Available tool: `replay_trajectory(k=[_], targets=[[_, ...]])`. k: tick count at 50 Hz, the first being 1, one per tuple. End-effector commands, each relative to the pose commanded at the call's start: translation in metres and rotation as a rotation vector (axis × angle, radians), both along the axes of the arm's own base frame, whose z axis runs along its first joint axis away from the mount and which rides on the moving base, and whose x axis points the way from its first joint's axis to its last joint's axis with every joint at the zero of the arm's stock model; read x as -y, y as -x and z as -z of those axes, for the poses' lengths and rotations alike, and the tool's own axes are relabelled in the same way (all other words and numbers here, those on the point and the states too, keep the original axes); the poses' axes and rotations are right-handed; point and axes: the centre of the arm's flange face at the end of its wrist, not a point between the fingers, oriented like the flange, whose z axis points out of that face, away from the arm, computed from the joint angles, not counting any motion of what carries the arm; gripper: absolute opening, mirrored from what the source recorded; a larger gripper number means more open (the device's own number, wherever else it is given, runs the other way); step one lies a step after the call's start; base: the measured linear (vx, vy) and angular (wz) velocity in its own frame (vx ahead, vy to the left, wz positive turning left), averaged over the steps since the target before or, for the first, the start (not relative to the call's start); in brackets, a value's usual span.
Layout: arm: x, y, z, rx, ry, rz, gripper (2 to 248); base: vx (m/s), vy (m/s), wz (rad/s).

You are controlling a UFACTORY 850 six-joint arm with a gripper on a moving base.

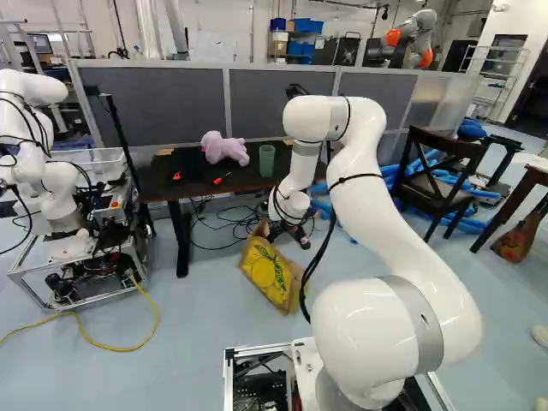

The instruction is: Pick up the bag on the ground and place it on the table

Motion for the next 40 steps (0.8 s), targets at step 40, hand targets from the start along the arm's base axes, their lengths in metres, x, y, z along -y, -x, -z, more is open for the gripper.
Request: replay_trajectory(k=[40], targets=[[0.008,-0.022,0.063,-0.064,0.008,-0.002,247,0.0,0.0,0.0]])
